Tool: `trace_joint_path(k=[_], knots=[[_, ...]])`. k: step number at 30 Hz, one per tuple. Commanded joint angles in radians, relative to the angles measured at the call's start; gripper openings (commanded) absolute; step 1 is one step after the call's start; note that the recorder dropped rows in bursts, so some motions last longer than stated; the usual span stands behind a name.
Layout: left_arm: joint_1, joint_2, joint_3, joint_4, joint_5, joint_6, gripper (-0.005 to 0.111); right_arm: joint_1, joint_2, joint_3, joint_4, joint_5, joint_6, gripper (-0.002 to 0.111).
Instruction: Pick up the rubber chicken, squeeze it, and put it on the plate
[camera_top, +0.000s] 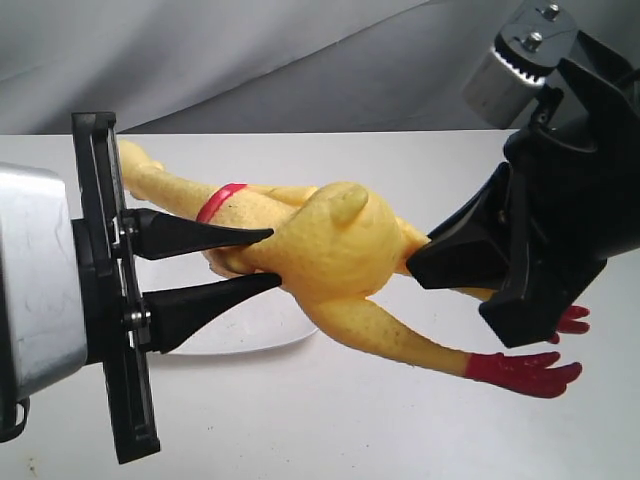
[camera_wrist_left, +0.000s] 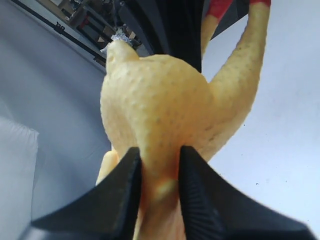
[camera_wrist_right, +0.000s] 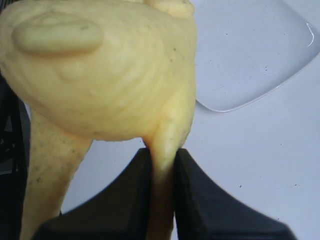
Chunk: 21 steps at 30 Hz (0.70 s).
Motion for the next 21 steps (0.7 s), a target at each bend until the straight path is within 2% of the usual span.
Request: trace_joint_path(k=[1,4,7,9,10,13,17,19,21], knots=[[-0.005,-0.003,-0.002,0.001,0.002,-0.019,0.008,0.003,-0.007,-0.006,0.024,-0.015,0.0,0.0],[-0.005,-0.003,-0.002,0.001,0.002,-0.019,0.03,0.003,-0.007,-0.006,0.024,-0.015,0.0,0.0],[-0.005,-0.003,-0.002,-0.016,0.01,-0.019,0.066,0.003,-0.007,-0.006,0.027,-0.015,0.0,0.0],[-0.005,-0.003,-0.002,-0.067,0.019,-0.019,0.085,0.003,-0.007,-0.006,0.027,-0.015,0.0,0.0],[-0.005,-0.003,-0.002,-0.095,0.025,-0.019,0.091,0.003,-0.007,-0.006,0.027,-0.015,0.0,0.0],[-0.005,-0.003,-0.002,-0.12,0.027,-0.019,0.092,0.003,-0.007,-0.006,0.027,-0.015,0.0,0.0],[-0.005,-0.003,-0.002,-0.12,0.027,-0.019,0.085,0.003,-0.007,-0.006,0.027,-0.015,0.0,0.0],[-0.005,-0.003,-0.002,-0.12,0.027,-0.019,0.076,0.003,-0.007,-0.006,0.027,-0.015,0.0,0.0],[-0.005,-0.003,-0.002,-0.12,0.027,-0.019,0.061,0.003,-0.007,-0.006,0.027,-0.015,0.0,0.0]])
